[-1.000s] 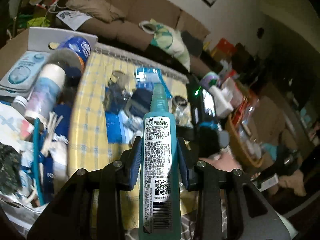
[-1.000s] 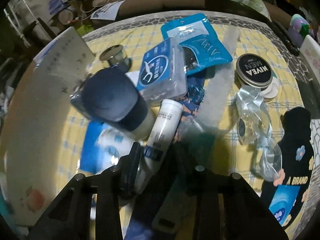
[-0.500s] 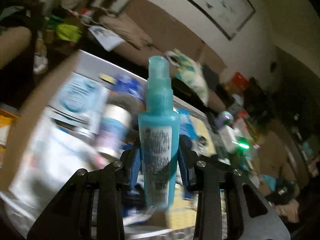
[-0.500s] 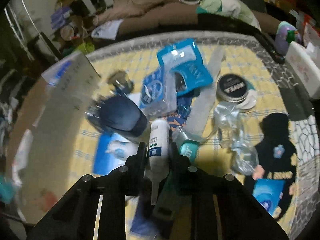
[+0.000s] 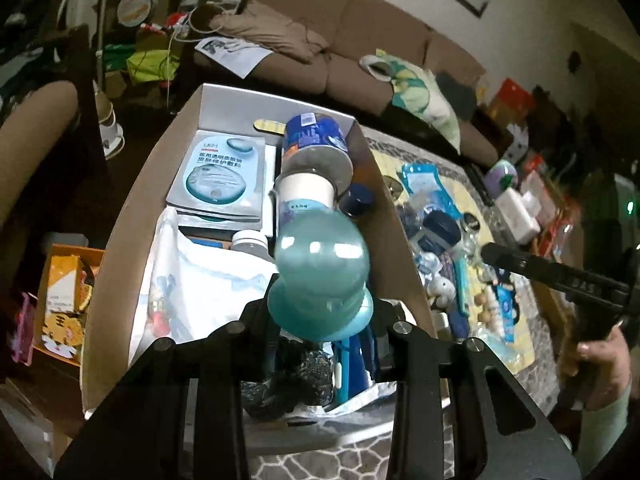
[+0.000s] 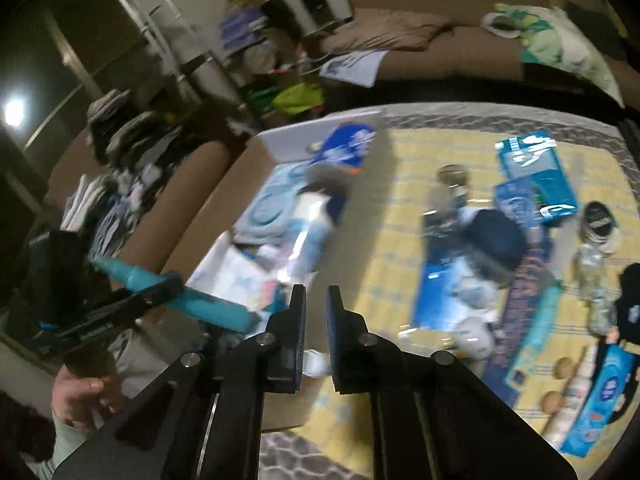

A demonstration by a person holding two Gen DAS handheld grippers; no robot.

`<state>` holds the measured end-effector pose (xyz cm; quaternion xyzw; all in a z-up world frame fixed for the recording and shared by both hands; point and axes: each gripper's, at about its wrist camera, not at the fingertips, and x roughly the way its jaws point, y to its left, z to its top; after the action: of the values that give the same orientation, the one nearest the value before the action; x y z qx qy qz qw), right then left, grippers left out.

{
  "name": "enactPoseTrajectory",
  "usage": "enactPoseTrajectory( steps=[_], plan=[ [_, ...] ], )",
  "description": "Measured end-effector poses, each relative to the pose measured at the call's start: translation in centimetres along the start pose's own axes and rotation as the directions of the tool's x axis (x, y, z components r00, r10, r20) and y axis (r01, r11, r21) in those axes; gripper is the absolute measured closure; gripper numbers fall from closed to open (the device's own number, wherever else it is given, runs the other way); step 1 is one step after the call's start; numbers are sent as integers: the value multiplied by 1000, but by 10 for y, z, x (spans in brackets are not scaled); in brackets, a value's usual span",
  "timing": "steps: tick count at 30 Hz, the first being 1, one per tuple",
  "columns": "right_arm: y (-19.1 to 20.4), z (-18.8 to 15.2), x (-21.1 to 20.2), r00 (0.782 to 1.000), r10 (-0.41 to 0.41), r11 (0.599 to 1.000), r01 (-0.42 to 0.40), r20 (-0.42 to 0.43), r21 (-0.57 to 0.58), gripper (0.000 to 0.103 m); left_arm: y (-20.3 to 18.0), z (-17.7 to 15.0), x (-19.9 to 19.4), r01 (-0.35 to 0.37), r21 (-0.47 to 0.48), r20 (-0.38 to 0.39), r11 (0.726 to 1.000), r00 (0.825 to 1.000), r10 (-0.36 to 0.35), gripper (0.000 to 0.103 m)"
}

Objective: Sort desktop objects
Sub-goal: 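Lift the teal bottle toward the cardboard box while the right gripper grasps the white tube, then carry the teal bottle and white tube over the cardboard box with both grippers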

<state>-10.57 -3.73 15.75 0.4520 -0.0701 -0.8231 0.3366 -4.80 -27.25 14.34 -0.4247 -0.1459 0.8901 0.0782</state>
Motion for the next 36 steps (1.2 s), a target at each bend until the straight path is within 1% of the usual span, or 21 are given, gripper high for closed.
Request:
enactPoseTrajectory(
  steps=[2,3,5,8,9,10,11,12,14,17,19,21,23,26,27,28,29,31,33,35,36],
  plan=[
    [13,-1,7,999,34,999,-35,-13,-3,94,-5,0,-4,-26,36,-5,999,1000,26,72],
    [17,0,7,1000,29,999,-29,-9,-18,94,-7,1,-6,-32,54,-7,998,999,33,72],
    [24,-1,3,1000,-8,999,7,-2,-53,90,-10,5,-12,-41,85,-7,996,999,42,72],
    [9,-11,1,997,-80,993,79,-8,-84,89,-12,10,-20,-64,126,-9,990,998,66,72],
    [4,-18,0,995,-103,989,102,-9,-103,85,-12,11,-22,-72,137,-10,988,997,74,72],
    [-1,-26,1,992,-125,985,123,-16,-123,74,-12,11,-24,-81,144,-9,986,997,83,72],
    [-8,-36,2,989,-144,980,139,-26,-142,70,-11,12,-26,-87,148,-9,985,996,89,72],
    [-14,-49,6,987,-155,976,147,-38,-163,70,-11,12,-27,-86,147,-10,985,996,88,72],
    [-25,-69,16,985,-157,972,142,-70,-188,70,-10,12,-30,-77,142,-14,987,997,79,72],
    [-33,-98,35,983,-110,974,77,-147,-213,70,-14,9,-33,-75,147,-16,986,997,78,72],
    [-36,-107,43,981,-40,989,11,-189,-149,70,-17,8,-34,-79,152,-16,985,996,83,72],
    [-37,-109,52,977,-9,998,-5,-213,-66,70,-21,8,-33,-81,153,-19,985,996,85,72],
    [-32,-109,63,972,-18,999,8,-234,-44,70,-23,7,-32,-80,152,-22,985,996,84,72],
    [-18,-116,81,958,-82,993,55,-275,-102,70,-29,4,-33,-70,156,-23,985,997,75,72],
    [-13,-118,83,958,-94,990,62,-269,-125,69,-31,3,-33,-67,158,-24,985,997,72,72],
    [-9,-119,84,960,-85,990,52,-267,-129,68,-32,2,-34,-63,159,-25,985,997,68,72],
    [-7,-121,86,957,-84,990,49,-279,-133,70,-34,1,-34,-58,160,-28,985,998,63,72],
    [-1,-123,83,958,-109,984,65,-265,-168,69,-37,-1,-34,-47,161,-30,986,998,52,72],
    [1,-125,83,954,-125,978,71,-272,-197,69,-39,-1,-34,-41,167,-32,985,998,47,72],
    [4,-123,85,949,-164,968,103,-271,-227,57,-41,-1,-33,-41,168,-31,985,998,47,72],
    [3,-123,86,945,-168,967,104,-280,-231,57,-41,-1,-33,-40,168,-32,985,998,46,72]
  ],
)
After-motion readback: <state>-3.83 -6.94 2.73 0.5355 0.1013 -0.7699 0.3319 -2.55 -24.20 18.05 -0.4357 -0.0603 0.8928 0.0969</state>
